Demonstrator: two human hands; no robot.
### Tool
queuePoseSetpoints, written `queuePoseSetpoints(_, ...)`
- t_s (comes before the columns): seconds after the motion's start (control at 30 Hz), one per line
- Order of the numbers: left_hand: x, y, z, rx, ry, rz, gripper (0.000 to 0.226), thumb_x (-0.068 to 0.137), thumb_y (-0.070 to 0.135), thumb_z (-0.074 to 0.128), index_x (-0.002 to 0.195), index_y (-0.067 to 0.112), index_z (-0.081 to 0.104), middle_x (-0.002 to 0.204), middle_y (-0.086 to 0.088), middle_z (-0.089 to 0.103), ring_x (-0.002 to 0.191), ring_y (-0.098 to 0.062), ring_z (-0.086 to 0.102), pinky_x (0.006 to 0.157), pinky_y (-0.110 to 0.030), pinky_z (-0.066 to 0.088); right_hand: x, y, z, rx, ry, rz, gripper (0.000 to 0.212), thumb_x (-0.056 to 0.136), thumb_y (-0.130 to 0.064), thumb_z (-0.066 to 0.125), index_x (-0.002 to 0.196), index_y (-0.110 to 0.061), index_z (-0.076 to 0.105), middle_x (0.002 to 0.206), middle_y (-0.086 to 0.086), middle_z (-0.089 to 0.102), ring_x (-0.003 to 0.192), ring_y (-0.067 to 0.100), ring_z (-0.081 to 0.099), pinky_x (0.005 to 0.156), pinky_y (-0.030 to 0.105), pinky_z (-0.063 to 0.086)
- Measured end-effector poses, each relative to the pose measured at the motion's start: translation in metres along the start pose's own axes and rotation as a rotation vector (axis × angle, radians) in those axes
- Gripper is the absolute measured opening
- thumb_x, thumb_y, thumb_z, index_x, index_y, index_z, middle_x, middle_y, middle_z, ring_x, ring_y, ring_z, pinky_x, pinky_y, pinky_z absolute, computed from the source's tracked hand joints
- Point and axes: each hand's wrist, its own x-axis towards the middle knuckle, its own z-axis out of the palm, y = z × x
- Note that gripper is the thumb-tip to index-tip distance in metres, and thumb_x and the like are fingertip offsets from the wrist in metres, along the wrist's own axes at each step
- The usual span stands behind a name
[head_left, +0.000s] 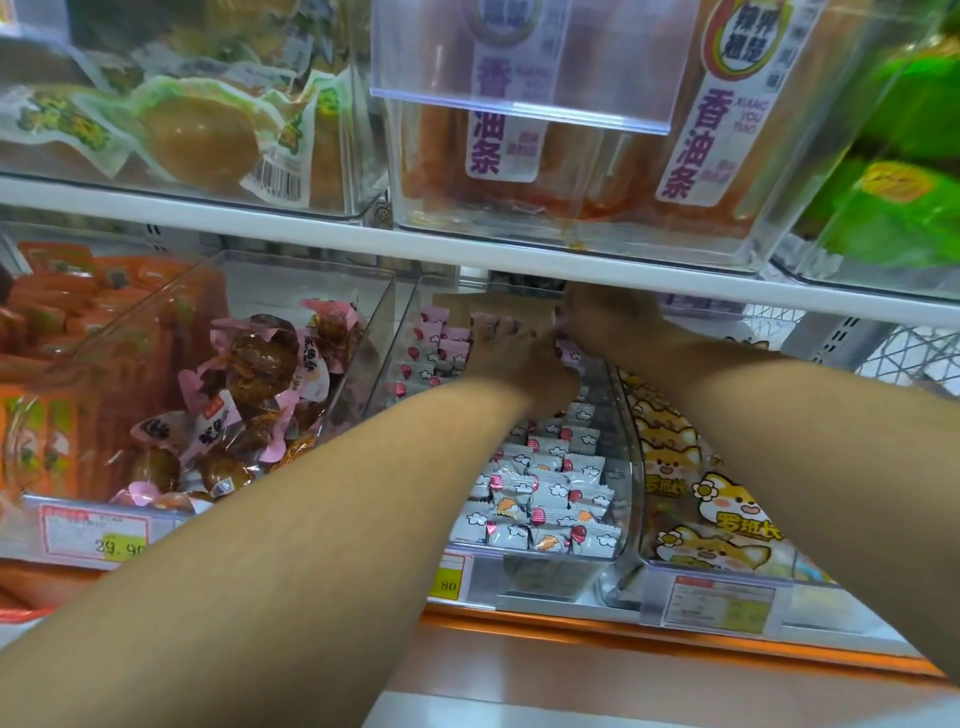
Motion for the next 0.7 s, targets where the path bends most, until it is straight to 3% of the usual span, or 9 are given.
queuePoseSetpoints(0.07,-0.002,0.0,-0.001,-0.006,-0.037,-0.009,0.063,0.1,0.045,0.034,0.159,0.029,0.02,0.167,-0.009,0.018,0.156,-0.028,-0.002,0.121,-0.057,-0.012,-0.012,0.001,-0.001,0.044,0.099,0.009,0.024,0.104,-0.026,0.044,0.081,-0.027,0.053,0.08,-0.003,0.06,0.084,0.024,0.058,0.078,0.036,0.047)
queuePoseSetpoints(0.13,-0.008,0.001,-0.003,-0.025,0.004,-0.033,0.063,0.102,0.039,0.036,0.16,0.024,0.018,0.168,-0.008,0.012,0.155,-0.029,-0.007,0.122,-0.054,-0.011,-0.025,0.0,-0.006,0.001,0.207,0.003,0.023,0.105,-0.023,0.04,0.109,-0.019,0.062,0.107,0.006,0.068,0.105,0.03,0.06,0.095,0.04,0.044)
queuePoseSetpoints(0.23,-0.026,0.006,-0.01,-0.184,0.181,-0.116,0.055,0.101,0.024,0.045,0.153,0.015,0.03,0.163,-0.011,0.028,0.153,-0.032,0.016,0.125,-0.05,0.014,-0.046,-0.004,-0.015,0.201,0.283,0.064,0.031,0.103,-0.018,0.051,0.13,-0.005,0.06,0.132,0.017,0.062,0.128,0.032,0.053,0.106,0.032,0.034)
queuePoseSetpoints(0.3,-0.041,0.009,-0.018,-0.407,0.321,-0.152,0.041,0.099,0.018,0.05,0.14,0.02,0.047,0.147,-0.01,0.048,0.132,-0.033,0.049,0.103,-0.043,0.048,-0.066,-0.014,-0.024,0.672,0.415,0.297,0.029,0.1,-0.012,0.057,0.127,-0.004,0.063,0.13,0.017,0.064,0.121,0.03,0.058,0.104,0.031,0.039)
queuePoseSetpoints(0.37,-0.058,0.012,-0.025,-0.636,0.441,-0.169,0.025,0.101,0.021,0.051,0.125,0.02,0.058,0.128,-0.007,0.062,0.097,-0.025,0.064,0.067,-0.027,0.048,-0.089,-0.029,-0.034,1.156,0.465,0.506,0.023,0.098,-0.001,0.054,0.119,0.001,0.063,0.121,0.022,0.068,0.104,0.028,0.062,0.099,0.042,0.048)
queuePoseSetpoints(0.43,-0.078,0.012,-0.032,-0.945,0.475,-0.244,0.019,0.101,0.021,0.054,0.114,0.018,0.067,0.113,-0.013,0.07,0.082,-0.022,0.06,0.062,-0.021,0.041,-0.115,-0.043,-0.04,1.484,0.377,0.583,0.018,0.096,0.005,0.056,0.113,0.006,0.063,0.109,0.023,0.069,0.096,0.032,0.065,0.091,0.048,0.054)
queuePoseSetpoints(0.53,-0.11,0.008,-0.046,-1.427,0.461,-0.438,0.024,0.093,0.005,0.061,0.11,0.015,0.075,0.102,-0.02,0.075,0.078,-0.027,0.067,0.069,-0.035,0.051,-0.149,-0.052,-0.05,1.655,0.222,0.662,0.015,0.095,0.004,0.058,0.105,0.001,0.068,0.109,0.015,0.073,0.094,0.026,0.071,0.087,0.035,0.06)
queuePoseSetpoints(0.6,-0.13,0.003,-0.055,-1.612,0.466,-0.474,0.022,0.093,0.004,0.065,0.114,0.009,0.071,0.093,-0.009,0.077,0.072,-0.017,0.073,0.063,-0.027,0.058,-0.168,-0.053,-0.057,1.78,0.089,0.632,0.013,0.099,-0.001,0.056,0.107,-0.001,0.066,0.107,0.012,0.072,0.087,0.019,0.07,0.076,0.026,0.061)
queuePoseSetpoints(0.7,-0.162,-0.005,-0.062,-1.733,0.358,-0.463,0.018,0.097,0.015,0.064,0.114,0.009,0.065,0.088,-0.004,0.073,0.061,-0.007,0.069,0.054,-0.019,0.054,-0.191,-0.052,-0.057,1.808,-0.104,0.601,0.012,0.103,-0.009,0.055,0.112,-0.004,0.061,0.103,0.013,0.072,0.083,0.021,0.074,0.073,0.026,0.06)
